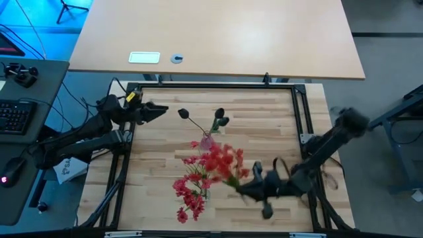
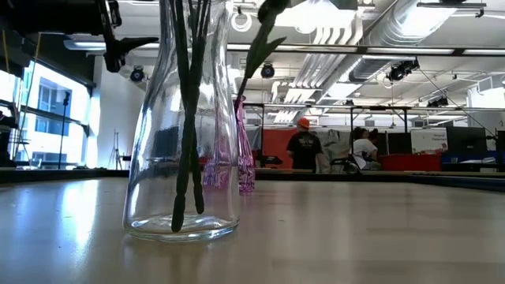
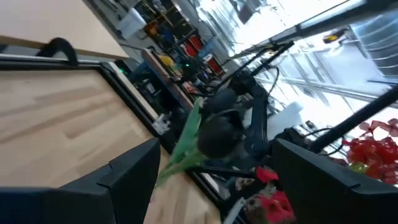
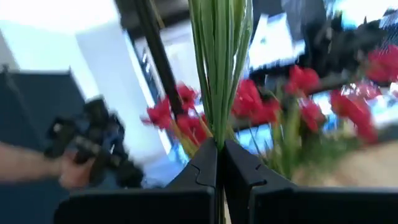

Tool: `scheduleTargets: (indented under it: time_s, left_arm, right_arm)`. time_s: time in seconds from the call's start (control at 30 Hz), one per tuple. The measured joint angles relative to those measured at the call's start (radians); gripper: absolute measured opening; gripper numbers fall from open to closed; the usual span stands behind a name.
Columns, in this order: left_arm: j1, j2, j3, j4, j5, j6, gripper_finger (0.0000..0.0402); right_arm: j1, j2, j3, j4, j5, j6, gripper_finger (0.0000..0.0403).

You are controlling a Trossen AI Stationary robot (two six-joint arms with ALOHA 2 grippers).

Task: Sort flowers into vase by color
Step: Put the red flowers into the transparent vase

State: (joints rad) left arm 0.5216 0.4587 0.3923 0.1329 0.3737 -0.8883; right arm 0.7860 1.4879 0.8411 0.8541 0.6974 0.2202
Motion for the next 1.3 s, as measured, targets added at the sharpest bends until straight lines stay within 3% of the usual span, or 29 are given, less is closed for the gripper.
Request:
scheduleTargets:
  time_s: [0.13, 0.33, 0.6, 0.77, 0.97, 1.3]
  left_arm:
    - [-0.039, -0.026, 0.000, 0.000, -0.011, -0.019, 0.0296]
    - [-0.121, -0.055, 0.000, 0.002, -0.120, -0.050, 0.0296]
    - [-0.239, -0.058, 0.000, 0.017, -0.332, -0.088, 0.0296]
    - [-0.320, -0.058, 0.000, 0.024, -0.434, -0.106, 0.0296]
    - [-0.404, -0.058, 0.000, 0.023, -0.495, -0.117, 0.0296]
    - [-0.501, -0.058, 0.000, 0.023, -0.547, -0.122, 0.0296]
  right_arm:
    - [0.023, 0.235, 0.134, 0.326, 0.062, -0.227, 0.0000]
    - [-0.032, 0.541, 0.316, 0.717, 0.005, -0.518, 0.0000]
    - [-0.128, 0.597, 0.364, 0.718, -0.146, -0.492, 0.0000]
    - [-0.157, 0.597, 0.363, 0.700, -0.153, -0.528, 0.0000]
    - [-0.186, 0.597, 0.362, 0.583, -0.159, -0.488, 0.0000]
    - [-0.166, 0.597, 0.256, 0.641, -0.126, -0.409, 0.0000]
